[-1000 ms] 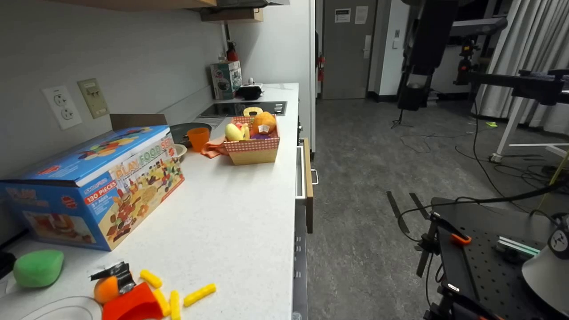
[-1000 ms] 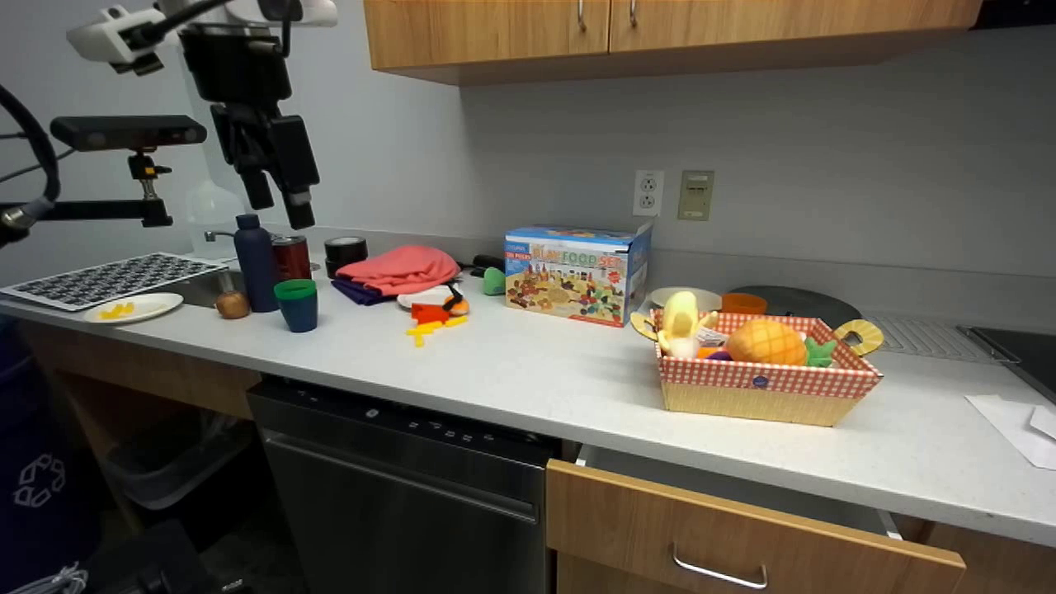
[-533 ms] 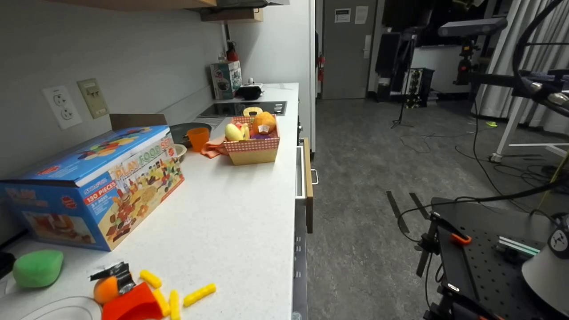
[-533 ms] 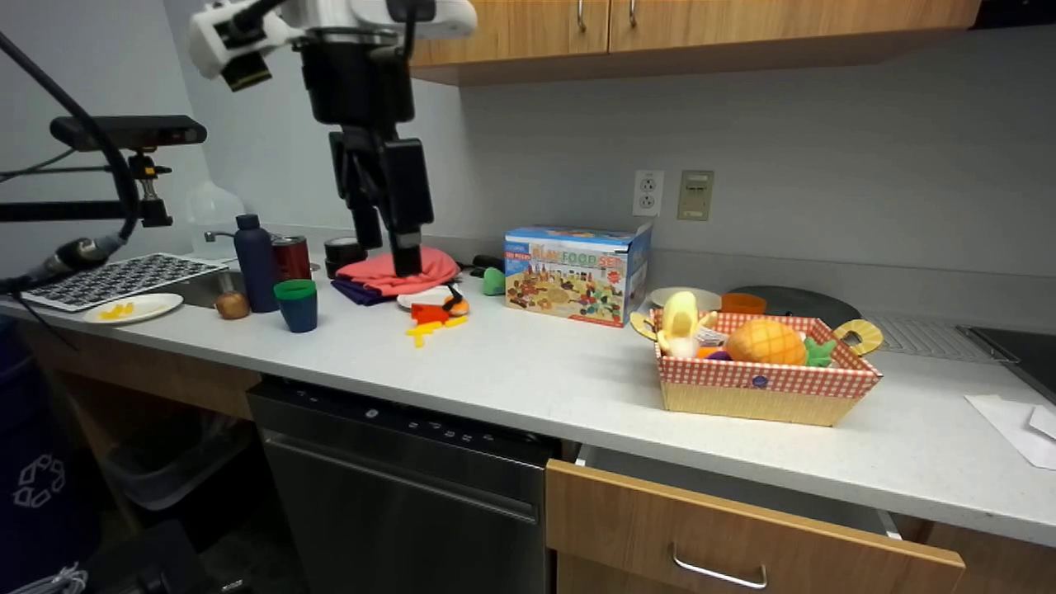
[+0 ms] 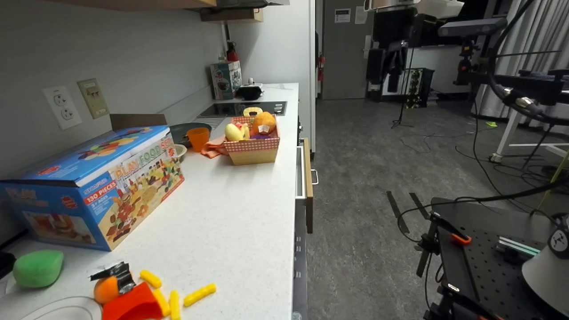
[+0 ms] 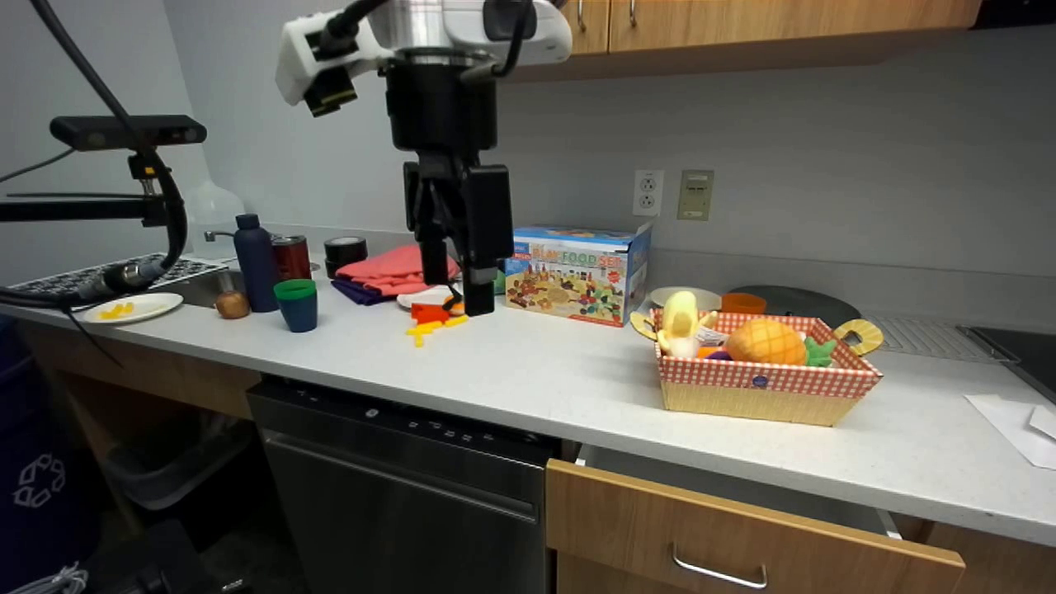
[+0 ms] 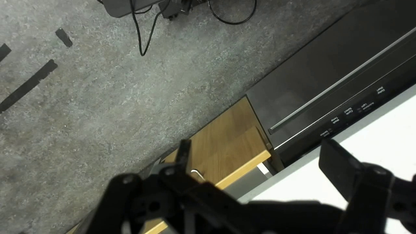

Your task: Open the drawer, then put the purple and pineapple plushies in the drawer and then close the drawer

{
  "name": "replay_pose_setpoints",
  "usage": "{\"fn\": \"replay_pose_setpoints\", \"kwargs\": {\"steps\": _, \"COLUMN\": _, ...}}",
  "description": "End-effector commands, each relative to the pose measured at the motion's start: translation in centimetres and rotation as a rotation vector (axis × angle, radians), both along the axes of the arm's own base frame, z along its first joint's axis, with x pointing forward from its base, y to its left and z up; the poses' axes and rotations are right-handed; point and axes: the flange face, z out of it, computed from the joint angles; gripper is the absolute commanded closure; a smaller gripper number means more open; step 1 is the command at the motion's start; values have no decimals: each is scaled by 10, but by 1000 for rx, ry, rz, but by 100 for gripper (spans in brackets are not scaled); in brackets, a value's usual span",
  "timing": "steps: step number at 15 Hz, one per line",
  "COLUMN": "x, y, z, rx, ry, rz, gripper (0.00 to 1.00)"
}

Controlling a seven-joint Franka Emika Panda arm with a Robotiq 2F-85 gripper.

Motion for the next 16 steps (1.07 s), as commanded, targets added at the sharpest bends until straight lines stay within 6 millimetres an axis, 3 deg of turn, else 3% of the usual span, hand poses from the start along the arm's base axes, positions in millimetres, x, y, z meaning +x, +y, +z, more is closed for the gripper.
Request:
{"fn": "replay_pose_setpoints", "kwargs": {"steps": 1, "x": 3, "y": -7, "z": -7, "rx": 11, "ry": -10, "rz": -24, "gripper": 0}}
{"fn": "replay_pose_setpoints", "kwargs": {"steps": 5, "x": 22, "y": -62, "z": -39, "rx": 13, "ry": -104, "rz": -130, "gripper": 0}}
{"fn": "replay_pose_setpoints", "kwargs": {"steps": 9, "x": 46, "y": -116, "z": -86, "rx": 21, "ry": -197, "rz": -235, "gripper": 0}}
{"fn": "replay_pose_setpoints", "kwargs": {"steps": 13, "x": 75, "y": -123, "z": -142, "rx": 46, "ry": -227, "rz": -298, "gripper": 0}}
{"fn": "replay_pose_setpoints", "kwargs": {"steps": 15, "x": 85, "y": -121, "z": -154, "rx": 43, "ry": -231, "rz": -324, "gripper": 0}}
{"fn": "replay_pose_setpoints", "kwargs": {"steps": 16, "x": 69, "y": -119, "z": -149, "rx": 37, "ry": -214, "rz": -307, "gripper": 0}}
